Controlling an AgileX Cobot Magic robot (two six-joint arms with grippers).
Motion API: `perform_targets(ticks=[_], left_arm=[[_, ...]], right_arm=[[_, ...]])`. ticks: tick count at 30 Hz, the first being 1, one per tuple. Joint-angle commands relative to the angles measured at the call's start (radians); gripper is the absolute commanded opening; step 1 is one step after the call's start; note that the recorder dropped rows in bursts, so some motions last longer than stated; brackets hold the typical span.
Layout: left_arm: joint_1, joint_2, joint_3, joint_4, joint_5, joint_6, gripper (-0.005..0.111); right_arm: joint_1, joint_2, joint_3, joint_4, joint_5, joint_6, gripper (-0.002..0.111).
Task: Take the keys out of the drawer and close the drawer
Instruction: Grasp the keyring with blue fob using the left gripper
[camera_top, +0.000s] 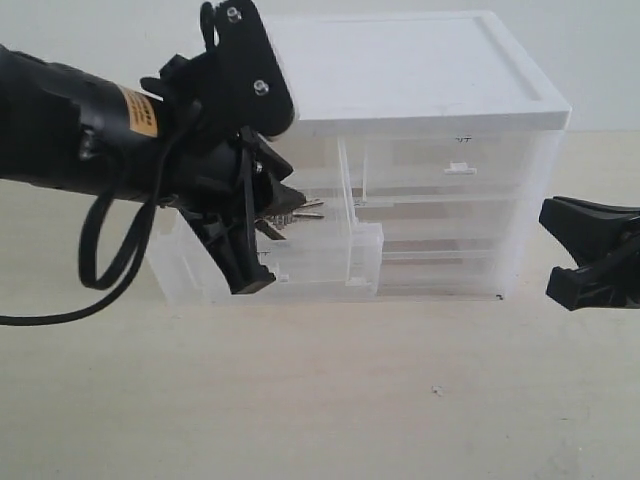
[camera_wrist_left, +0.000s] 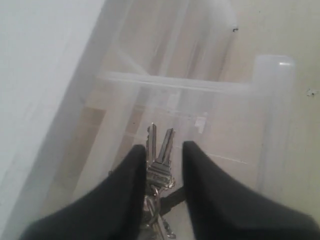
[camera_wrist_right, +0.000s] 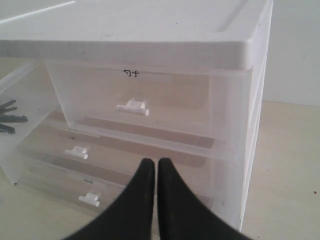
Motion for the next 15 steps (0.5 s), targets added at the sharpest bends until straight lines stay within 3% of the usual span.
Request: perform_targets(ticks=[1, 7, 12, 15], left_arm=[[0.007, 0.065, 0.001, -0.002, -0.073, -0.081, 0.051], [0.065, 0.103, -0.004, 0.005, -0.096, -0.139, 0.045], [0.096, 0.121, -0.06, 0.005, 0.115, -0.186, 0.052], [0.093, 0.136, -0.079, -0.007, 0.132, -0.167, 0.053]], right_arm=[[0.0, 0.004, -0.005, -0.003, 0.003, 0.006, 0.0], [0.0, 0.004, -0.005, -0.004, 0.003, 0.004, 0.0], [0.0, 0.004, -0.005, -0.004, 0.003, 0.008, 0.0], [0.0, 0.004, -0.005, -0.004, 0.001, 0.007, 0.0]])
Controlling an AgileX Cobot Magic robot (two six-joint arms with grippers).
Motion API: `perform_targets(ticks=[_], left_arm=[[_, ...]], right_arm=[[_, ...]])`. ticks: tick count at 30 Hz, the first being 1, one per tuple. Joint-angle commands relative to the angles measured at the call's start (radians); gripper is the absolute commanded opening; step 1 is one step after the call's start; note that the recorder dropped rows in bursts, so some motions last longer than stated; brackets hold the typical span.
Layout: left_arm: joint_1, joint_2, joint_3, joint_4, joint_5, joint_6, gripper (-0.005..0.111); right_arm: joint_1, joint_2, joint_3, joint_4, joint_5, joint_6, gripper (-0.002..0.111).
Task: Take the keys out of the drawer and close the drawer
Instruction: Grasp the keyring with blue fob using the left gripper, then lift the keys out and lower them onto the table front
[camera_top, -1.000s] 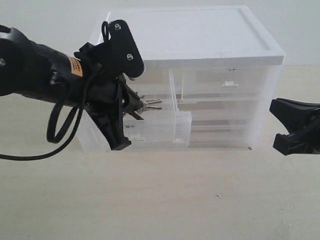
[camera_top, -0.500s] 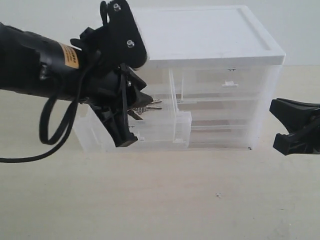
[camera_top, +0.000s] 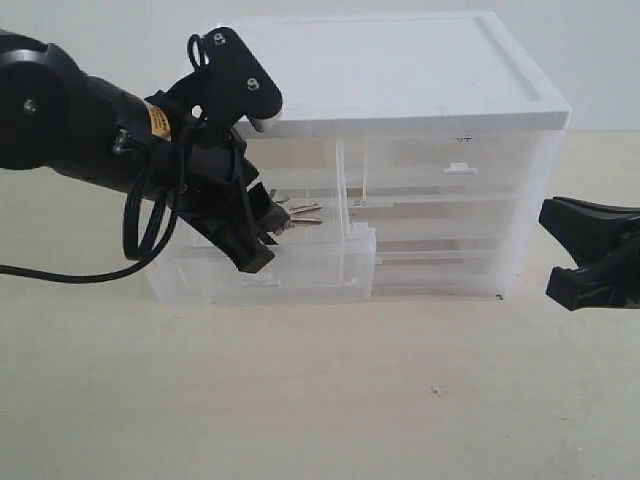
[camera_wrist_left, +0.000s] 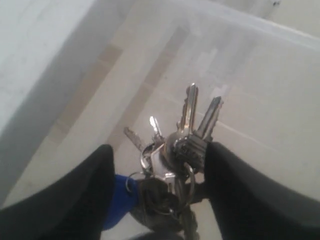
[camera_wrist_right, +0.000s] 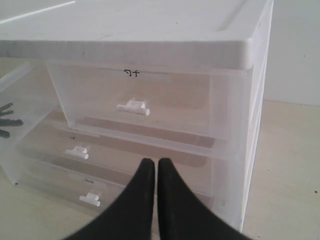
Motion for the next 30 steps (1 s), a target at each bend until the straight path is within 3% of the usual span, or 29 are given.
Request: perform_targets(ticks=[1, 17, 20, 23, 30], left_arm=[[-0.003, 0.029, -0.029, -0.019, 0.076, 0.008, 0.053], [-0.02, 0.124, -0.04, -0.004, 0.095, 0.058, 0.051], [-0.02, 0.154, -0.04, 0.013, 0.091, 0.057, 0.035], [-0.02, 0.152, -0.044, 0.038, 0.075, 0.061, 0.005], [-0.022, 0.036, -0.044, 0.051, 0.021, 0.072, 0.004]], right_arm=[[0.0, 0.004, -0.005, -0.004, 0.003, 0.004, 0.0], [0.0, 0.004, -0.005, -0.013, -0.004, 0.006, 0.0], [0.0, 0.004, -0.005, -0.013, -0.004, 0.006, 0.0], [0.0, 0.004, -0.005, -0.013, -0.004, 0.009, 0.0], [0.0, 0.004, -0.005, -0.013, -0.004, 0.009, 0.0]])
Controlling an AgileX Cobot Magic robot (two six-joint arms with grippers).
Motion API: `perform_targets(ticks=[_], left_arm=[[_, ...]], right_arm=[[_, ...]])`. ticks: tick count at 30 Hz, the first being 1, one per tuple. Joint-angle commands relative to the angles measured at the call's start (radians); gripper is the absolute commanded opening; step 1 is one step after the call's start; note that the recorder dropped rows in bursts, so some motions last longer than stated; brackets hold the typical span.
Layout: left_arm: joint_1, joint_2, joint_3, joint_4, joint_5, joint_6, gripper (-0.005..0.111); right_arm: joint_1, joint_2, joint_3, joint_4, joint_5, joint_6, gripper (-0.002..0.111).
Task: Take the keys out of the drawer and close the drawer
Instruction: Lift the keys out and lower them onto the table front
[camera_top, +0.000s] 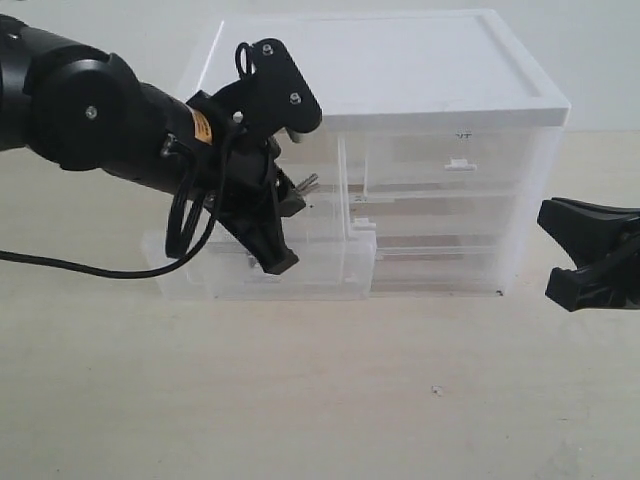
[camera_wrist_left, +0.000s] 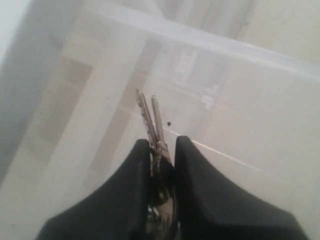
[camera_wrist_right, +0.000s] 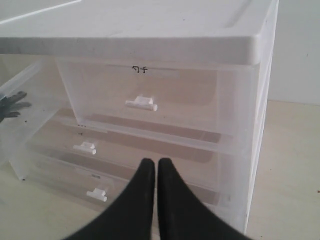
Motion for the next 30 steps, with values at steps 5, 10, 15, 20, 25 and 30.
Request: perform_targets(ticks=[5, 10, 15, 20, 25, 30], left_arm=[[0.0, -0.165, 0.017, 0.049, 0.037, 0.02, 0.004], [-0.003, -0.255, 0.017, 0.049, 0.026, 0.02, 0.004], [-0.077, -0.322, 0.017, 0.06, -0.005, 0.02, 0.004], [-0.203, -0.377, 0.017, 0.072, -0.013, 0.03, 0.004], [-0.318, -0.377, 0.028, 0.053, 0.001, 0.03, 0.004], [-0.421, -0.368, 0.112, 0.015, -0.053, 0.03, 0.004]], right_arm=[[0.0, 0.004, -0.005, -0.005, -0.004, 0.0, 0.0], [0.0, 0.004, -0.005, -0.005, -0.004, 0.0, 0.0], [0.0, 0.004, -0.005, -0.005, -0.004, 0.0, 0.0], [0.0, 0.004, -0.005, -0.005, -0.004, 0.0, 0.0], [0.0, 0.004, -0.005, -0.005, -0.004, 0.0, 0.0], [0.0, 0.004, -0.005, -0.005, -0.004, 0.0, 0.0]])
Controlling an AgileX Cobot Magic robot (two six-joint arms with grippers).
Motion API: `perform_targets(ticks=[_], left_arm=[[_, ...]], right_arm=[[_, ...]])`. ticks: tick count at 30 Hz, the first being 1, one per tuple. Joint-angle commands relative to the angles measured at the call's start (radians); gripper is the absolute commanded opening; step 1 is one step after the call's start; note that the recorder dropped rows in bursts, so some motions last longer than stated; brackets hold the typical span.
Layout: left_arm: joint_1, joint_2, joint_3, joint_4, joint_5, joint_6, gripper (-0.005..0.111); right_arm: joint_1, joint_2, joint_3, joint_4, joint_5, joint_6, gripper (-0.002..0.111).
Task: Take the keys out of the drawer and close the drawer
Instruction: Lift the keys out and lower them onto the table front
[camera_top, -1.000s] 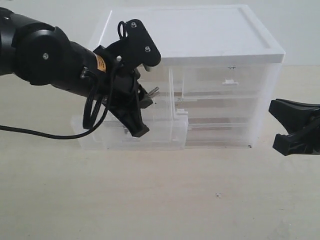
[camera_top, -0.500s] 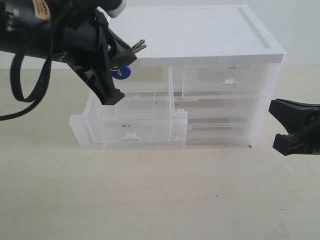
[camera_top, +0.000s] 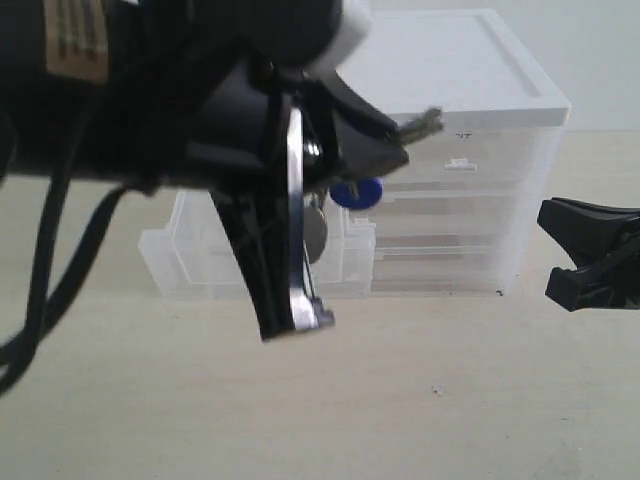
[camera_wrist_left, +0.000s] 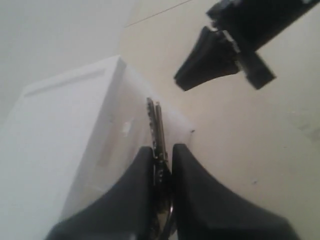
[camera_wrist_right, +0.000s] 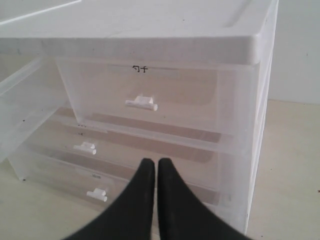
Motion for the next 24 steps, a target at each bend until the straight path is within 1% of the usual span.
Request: perform_targets(ticks=[1, 3, 5, 8, 11, 15, 17, 19, 21, 24], left_arm=[[-0.099, 0.008, 0.086, -0.051, -0.067, 0.002, 0.004], [-0.137, 0.01, 0.132, -0.059, -0.113, 0.002, 0.004], [-0.161, 0.015, 0.18, -0.064, -0.18, 0.002, 0.004], [-0.165, 0.039, 0.23, -0.068, -0.265, -0.017, 0.004], [-0.163, 0.099, 0.286, -0.068, -0.284, -0.04, 0.004], [-0.161, 0.186, 0.344, -0.068, -0.367, -0.054, 0.004], [-0.134, 0.251, 0.365, -0.068, -0.433, -0.054, 0.004], [-0.08, 0.295, 0.367, -0.071, -0.478, -0.061, 0.004], [-0.012, 0.318, 0.367, -0.071, -0.496, -0.066, 0.004], [0.019, 0.32, 0.367, -0.071, -0.503, -0.069, 0.004]], right_arm=[[0.0, 0.004, -0.005, -0.005, -0.004, -0.002, 0.0], [0.0, 0.004, -0.005, -0.005, -0.004, -0.002, 0.0], [0.0, 0.004, -0.005, -0.005, -0.004, -0.002, 0.0], [0.0, 0.004, -0.005, -0.005, -0.004, -0.002, 0.0], [0.0, 0.004, -0.005, -0.005, -0.006, 0.0, 0.0], [0.0, 0.004, -0.005, -0.005, -0.006, 0.005, 0.0], [0.0, 0.004, -0.005, -0.005, -0.003, 0.008, 0.0], [0.0, 0.004, -0.005, -0.005, 0.007, 0.008, 0.0], [0.0, 0.004, -0.005, -0.005, 0.011, 0.008, 0.0], [0.0, 0.004, -0.005, -0.005, 0.011, 0.008, 0.0]])
